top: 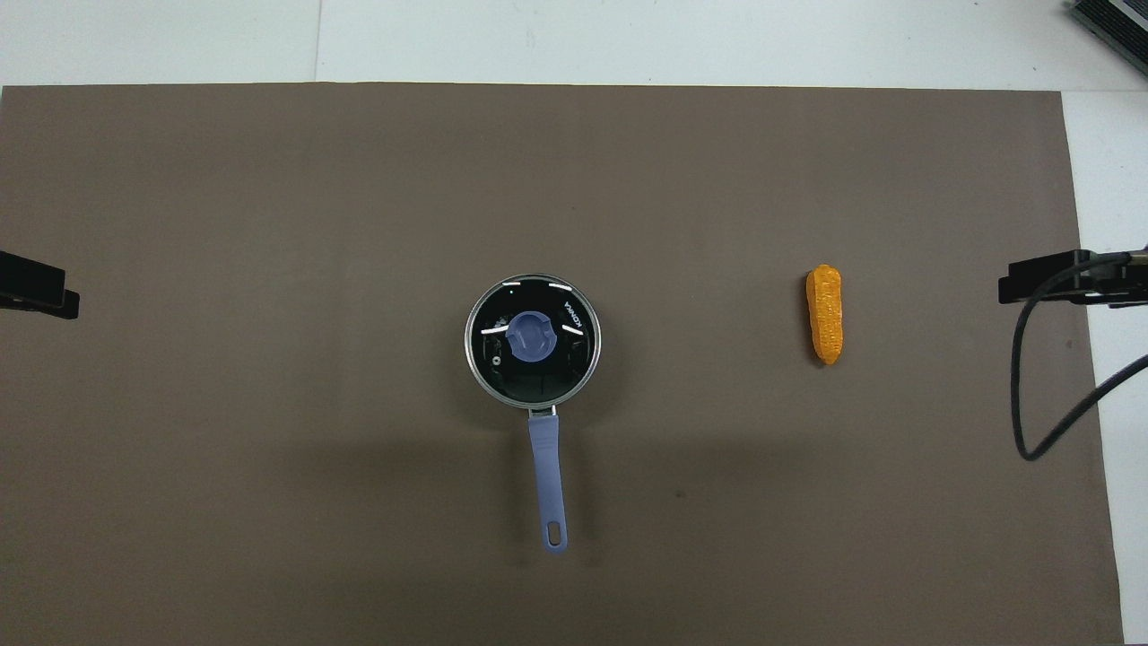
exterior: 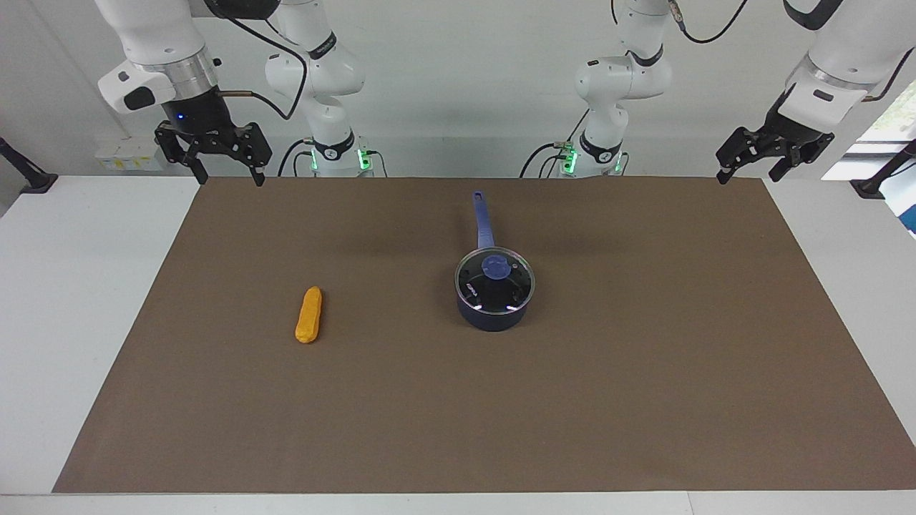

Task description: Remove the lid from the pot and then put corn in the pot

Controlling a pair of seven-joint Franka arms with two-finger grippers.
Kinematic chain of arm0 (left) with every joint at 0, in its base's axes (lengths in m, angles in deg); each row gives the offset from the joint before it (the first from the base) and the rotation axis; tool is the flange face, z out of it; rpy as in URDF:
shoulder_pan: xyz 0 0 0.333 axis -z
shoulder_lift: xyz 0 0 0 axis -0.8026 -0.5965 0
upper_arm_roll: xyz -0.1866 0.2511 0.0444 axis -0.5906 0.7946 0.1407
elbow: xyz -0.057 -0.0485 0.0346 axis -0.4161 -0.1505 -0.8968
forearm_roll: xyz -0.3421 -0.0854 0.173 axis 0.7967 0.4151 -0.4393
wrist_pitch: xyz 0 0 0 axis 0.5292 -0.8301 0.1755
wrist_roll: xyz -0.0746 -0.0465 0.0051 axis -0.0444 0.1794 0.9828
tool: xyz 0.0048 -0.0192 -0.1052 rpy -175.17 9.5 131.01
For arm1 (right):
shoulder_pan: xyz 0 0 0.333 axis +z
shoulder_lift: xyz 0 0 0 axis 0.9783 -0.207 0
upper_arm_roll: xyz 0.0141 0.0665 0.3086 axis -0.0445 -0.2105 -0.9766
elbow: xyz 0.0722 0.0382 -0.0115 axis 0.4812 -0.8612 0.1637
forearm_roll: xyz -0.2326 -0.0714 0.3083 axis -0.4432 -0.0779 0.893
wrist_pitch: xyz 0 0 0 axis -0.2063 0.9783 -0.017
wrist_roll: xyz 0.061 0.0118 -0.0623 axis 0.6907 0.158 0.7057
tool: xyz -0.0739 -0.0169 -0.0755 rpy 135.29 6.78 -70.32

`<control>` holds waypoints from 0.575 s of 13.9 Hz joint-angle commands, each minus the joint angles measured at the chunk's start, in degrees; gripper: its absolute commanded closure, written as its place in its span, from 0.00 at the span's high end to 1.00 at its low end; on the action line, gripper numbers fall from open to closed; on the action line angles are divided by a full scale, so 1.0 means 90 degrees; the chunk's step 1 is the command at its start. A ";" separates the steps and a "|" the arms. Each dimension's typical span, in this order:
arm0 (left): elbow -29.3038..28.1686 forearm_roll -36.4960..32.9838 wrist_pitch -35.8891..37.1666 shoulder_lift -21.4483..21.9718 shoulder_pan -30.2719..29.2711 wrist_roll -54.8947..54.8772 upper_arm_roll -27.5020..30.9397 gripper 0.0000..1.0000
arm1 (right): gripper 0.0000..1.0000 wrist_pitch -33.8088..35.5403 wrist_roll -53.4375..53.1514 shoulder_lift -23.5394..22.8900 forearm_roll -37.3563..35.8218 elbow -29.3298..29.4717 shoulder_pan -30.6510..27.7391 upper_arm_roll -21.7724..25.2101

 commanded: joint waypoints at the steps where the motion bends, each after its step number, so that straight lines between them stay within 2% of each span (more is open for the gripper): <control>1: 0.0080 -0.0103 0.0018 -0.0042 0.0137 -0.0097 0.0070 1.00 | 1.00 0.0152 0.0120 -0.0051 0.0053 0.0141 -0.0078 -0.0032; 8: 0.0032 -0.0074 -0.0060 -0.0023 0.0138 -0.0146 0.0060 1.00 | 1.00 0.0161 0.0120 -0.0051 0.0053 0.0141 -0.0078 -0.0032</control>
